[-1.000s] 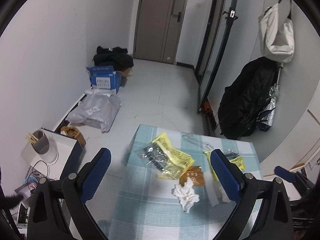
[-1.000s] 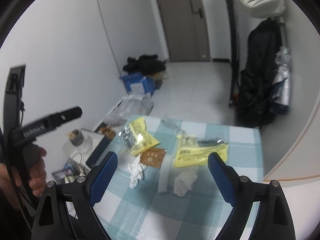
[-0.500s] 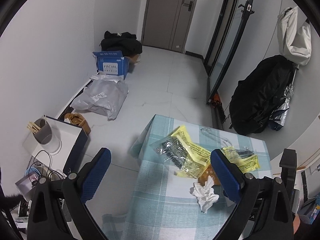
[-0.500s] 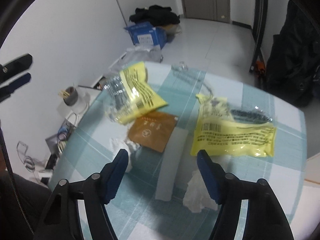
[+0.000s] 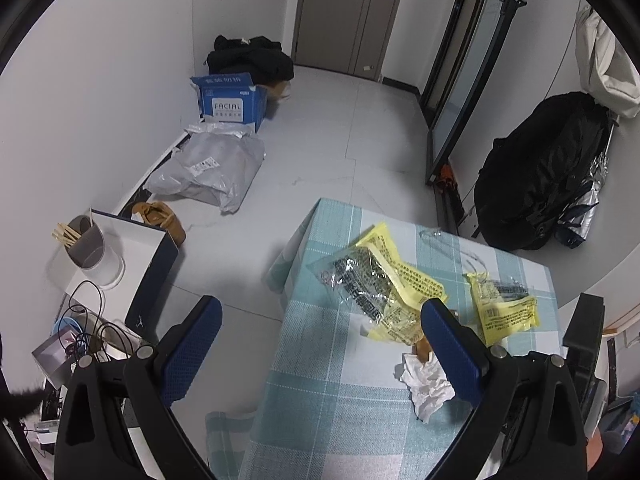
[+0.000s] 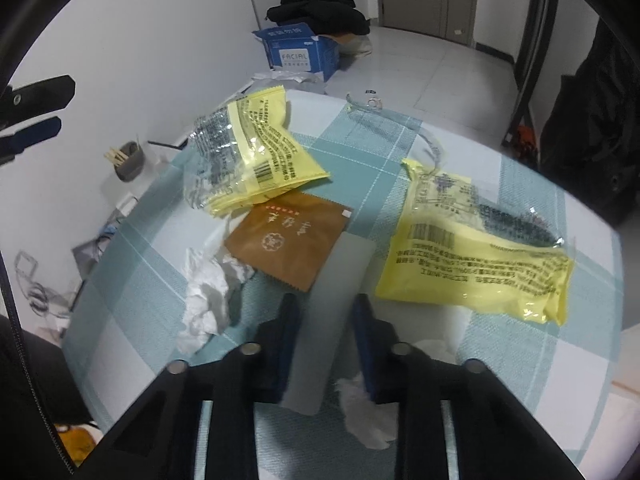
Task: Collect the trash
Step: 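Close the left gripper on a white tissue while the right gripper grasps a white foam block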
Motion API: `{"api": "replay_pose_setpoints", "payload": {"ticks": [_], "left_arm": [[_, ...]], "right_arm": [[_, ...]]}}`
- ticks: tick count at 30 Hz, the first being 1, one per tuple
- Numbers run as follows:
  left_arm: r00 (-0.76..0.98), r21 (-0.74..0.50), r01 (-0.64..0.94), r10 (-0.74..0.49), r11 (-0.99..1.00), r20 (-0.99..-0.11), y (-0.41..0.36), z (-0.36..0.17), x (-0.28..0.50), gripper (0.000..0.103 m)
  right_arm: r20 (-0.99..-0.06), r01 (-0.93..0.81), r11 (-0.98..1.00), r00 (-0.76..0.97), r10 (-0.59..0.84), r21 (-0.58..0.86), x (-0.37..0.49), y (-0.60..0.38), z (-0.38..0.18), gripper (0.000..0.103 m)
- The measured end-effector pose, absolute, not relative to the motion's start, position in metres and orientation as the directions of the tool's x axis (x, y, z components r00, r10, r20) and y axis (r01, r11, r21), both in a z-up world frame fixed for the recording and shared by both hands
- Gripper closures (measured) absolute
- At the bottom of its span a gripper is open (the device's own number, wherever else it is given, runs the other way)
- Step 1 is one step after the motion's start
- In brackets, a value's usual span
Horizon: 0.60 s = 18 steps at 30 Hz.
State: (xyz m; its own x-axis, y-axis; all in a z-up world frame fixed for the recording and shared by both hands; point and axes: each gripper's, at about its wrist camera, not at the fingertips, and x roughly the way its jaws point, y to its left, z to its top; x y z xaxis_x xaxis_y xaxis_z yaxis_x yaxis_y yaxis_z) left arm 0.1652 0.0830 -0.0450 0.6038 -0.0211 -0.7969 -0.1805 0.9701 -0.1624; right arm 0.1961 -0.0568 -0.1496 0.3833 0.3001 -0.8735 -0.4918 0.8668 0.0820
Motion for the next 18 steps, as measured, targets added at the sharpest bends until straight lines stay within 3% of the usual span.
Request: {"api": "replay_pose_setpoints", "payload": {"ticks": [7,18], "left_arm": [[0.587,-0.139,-0.196,0.002,0.971,-0.81,0.083,-0.05,0.165,0.005],[0.504,-0.163,-0.153,-0.065,0.975,-0.861,0.068,-0.076,0.171,0.005]], "right_arm": [[-0.868,-0.474,0.871,0.37,0.331,0.13,0.195,-0.065,-0.148,0.089],[-0.836,-0.472,0.854,0.362,0.413,0.217,0.186,-0.074,-0.129,0.092]]}}
